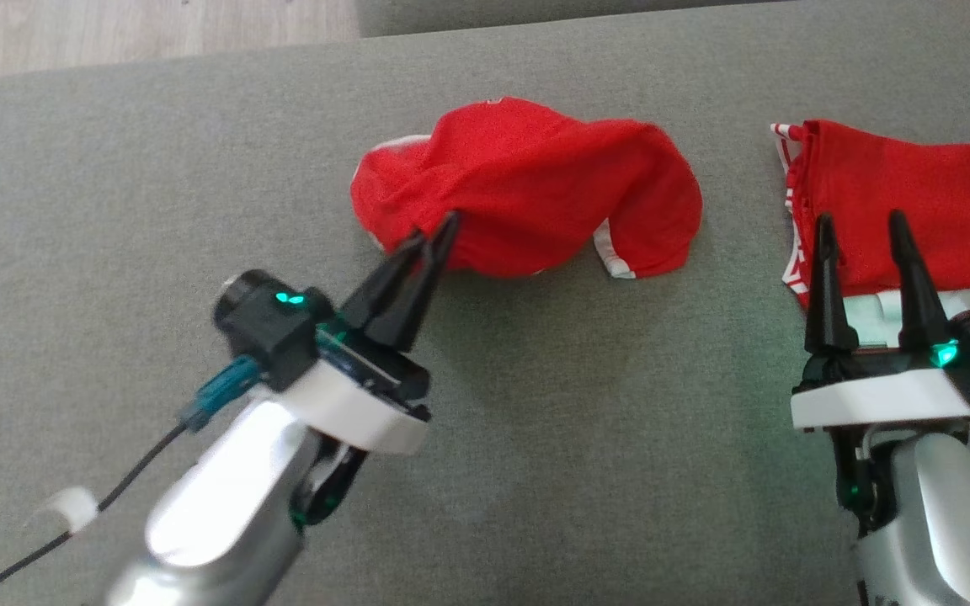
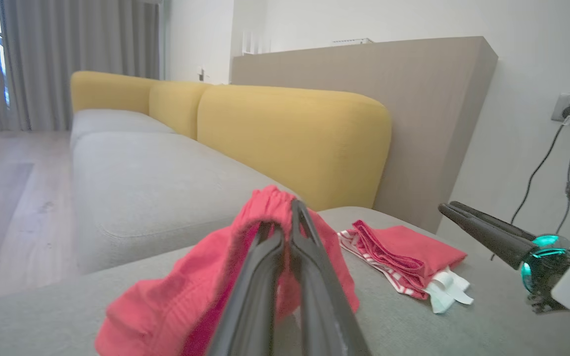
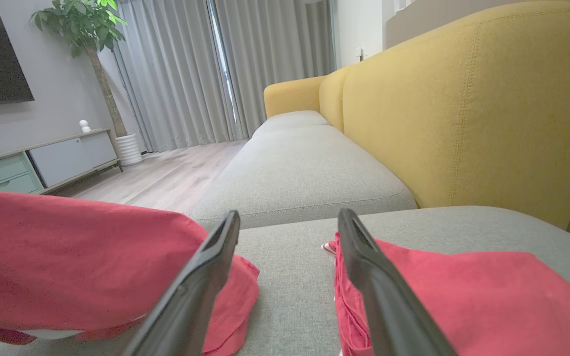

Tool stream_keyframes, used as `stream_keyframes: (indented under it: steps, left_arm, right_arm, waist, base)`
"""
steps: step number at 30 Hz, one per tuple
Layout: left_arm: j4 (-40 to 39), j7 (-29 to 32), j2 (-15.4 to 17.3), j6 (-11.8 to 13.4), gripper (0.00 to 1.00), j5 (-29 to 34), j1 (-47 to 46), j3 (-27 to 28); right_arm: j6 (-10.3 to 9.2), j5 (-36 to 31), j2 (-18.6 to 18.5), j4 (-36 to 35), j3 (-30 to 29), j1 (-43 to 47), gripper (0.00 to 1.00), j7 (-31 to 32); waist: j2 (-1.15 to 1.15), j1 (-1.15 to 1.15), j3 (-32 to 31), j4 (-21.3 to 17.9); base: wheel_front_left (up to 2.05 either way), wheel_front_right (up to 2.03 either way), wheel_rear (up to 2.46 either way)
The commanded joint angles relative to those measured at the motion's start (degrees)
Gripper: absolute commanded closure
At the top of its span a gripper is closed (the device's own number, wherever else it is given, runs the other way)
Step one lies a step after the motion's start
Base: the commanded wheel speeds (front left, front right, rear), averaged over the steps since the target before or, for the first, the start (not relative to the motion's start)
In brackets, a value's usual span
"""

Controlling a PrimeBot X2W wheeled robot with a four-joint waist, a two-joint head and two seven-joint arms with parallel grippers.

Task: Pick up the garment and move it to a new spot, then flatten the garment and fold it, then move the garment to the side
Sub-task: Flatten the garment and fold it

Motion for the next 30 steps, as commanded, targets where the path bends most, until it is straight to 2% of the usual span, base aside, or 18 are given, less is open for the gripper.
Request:
stream_keyframes:
  steps: [1,6,10,14,22,28,29,30]
  left_arm:
    - [-4.19,-0.55,2.94,1.27,1.00,0.42,-1.35,3.16]
    - [-7.14,2.37,7.24,4.32,1.00,1.44,-2.25,5.88]
    - [-2.64,7.37,10.12,5.42,1.00,1.67,-6.08,7.53]
    - [3.52,10.54,11.53,4.77,1.00,1.80,-10.71,8.20]
    - [21.79,15.72,13.71,1.60,1.00,3.76,-21.90,6.42]
    - [31.35,16.71,12.93,0.09,1.00,4.61,-24.33,2.63]
    - [32.41,16.44,12.59,-0.04,0.42,4.36,-24.40,2.28]
    - [33.35,15.93,12.25,-0.12,0.00,4.15,-24.47,2.04]
  right_arm:
    - [0.39,-0.20,-0.22,-1.64,1.34,0.23,0.00,-0.62]
    - [0.39,-0.04,-0.22,-1.99,2.03,-0.03,0.00,-0.62]
    - [0.39,-0.04,-0.22,-2.28,2.82,-0.89,0.00,-0.62]
    - [0.39,-0.12,-0.22,-2.35,3.51,-1.83,0.00,-0.62]
    - [0.39,0.57,-0.22,-2.46,5.45,-4.00,0.00,-0.62]
    - [0.39,1.04,-0.22,-2.56,5.90,-4.18,0.00,-0.62]
    - [0.39,1.05,-0.22,-2.57,5.83,-4.13,0.00,-0.62]
    - [0.39,1.00,-0.22,-2.51,5.73,-4.09,0.00,-0.62]
  waist:
    - [0.00,0.01,-0.12,0.22]
    - [0.00,0.01,1.23,-0.41]
    - [0.00,0.01,3.40,-1.52]
    - [0.00,0.01,5.21,-2.79]
    - [0.00,0.01,8.55,-6.76]
    - [0.00,0.01,9.03,-7.98]
    - [0.00,0.01,9.00,-7.94]
    - [0.00,0.01,8.90,-7.81]
  base:
    - [0.00,0.00,0.00]
    - [0.00,0.00,0.00]
    - [0.00,0.00,0.00]
    - [0.00,0.00,0.00]
    - [0.00,0.00,0.00]
    - [0.00,0.00,0.00]
    - [0.00,0.00,0.00]
    - [0.00,0.00,0.00]
